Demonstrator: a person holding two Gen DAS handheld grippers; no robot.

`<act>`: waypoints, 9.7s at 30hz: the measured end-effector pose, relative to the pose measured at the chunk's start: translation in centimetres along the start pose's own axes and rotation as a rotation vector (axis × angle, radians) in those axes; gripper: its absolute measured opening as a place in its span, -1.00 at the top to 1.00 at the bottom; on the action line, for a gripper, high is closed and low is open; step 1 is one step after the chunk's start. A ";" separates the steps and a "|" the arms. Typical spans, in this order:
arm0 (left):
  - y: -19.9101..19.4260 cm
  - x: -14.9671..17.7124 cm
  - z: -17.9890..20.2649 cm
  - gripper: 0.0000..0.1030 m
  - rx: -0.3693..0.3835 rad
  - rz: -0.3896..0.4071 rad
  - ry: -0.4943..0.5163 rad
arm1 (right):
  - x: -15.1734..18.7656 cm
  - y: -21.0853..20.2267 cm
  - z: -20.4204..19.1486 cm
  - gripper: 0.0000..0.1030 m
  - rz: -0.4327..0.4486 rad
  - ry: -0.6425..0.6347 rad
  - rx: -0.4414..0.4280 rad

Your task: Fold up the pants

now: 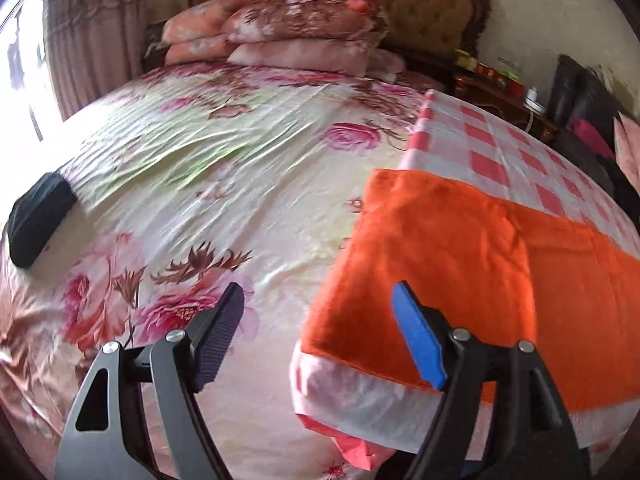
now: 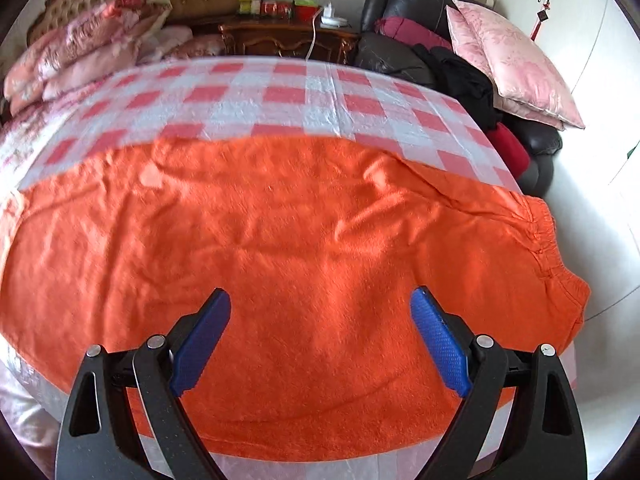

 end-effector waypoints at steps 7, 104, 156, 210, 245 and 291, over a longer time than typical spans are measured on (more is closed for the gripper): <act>2.1 0.3 -3.6 0.07 0.328 -0.130 -0.221 | 1.1 1.8 -0.4 -0.71 -0.085 -0.017 0.004; 8.8 -6.9 12.1 -0.65 0.015 -0.159 0.188 | -3.9 7.7 10.6 -0.90 -0.119 0.231 -0.024; 3.6 -0.1 -8.4 0.73 0.650 -0.150 -0.553 | 2.6 -4.0 -9.2 -0.90 -0.091 -0.202 -0.295; 7.4 3.4 -11.6 0.22 0.961 -0.170 -0.828 | 1.3 -3.7 -11.6 -0.50 -0.082 -0.245 -0.299; -2.2 3.7 35.3 0.82 0.173 -0.003 0.957 | 0.1 0.5 0.3 -0.77 -0.221 0.136 -0.410; 0.7 17.2 39.4 0.83 0.309 0.060 1.097 | -7.8 2.5 -5.8 0.87 -0.214 0.035 -0.580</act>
Point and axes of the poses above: each gripper's, at about its wrist camera, not at the fingertips, and y roughly the way its jaws point, z to its right, x to its underside, the point moved 2 cm from there along y, roughly the way its jaws point, and after that the axes turned 13 degrees about x, right-handed, at the moved point
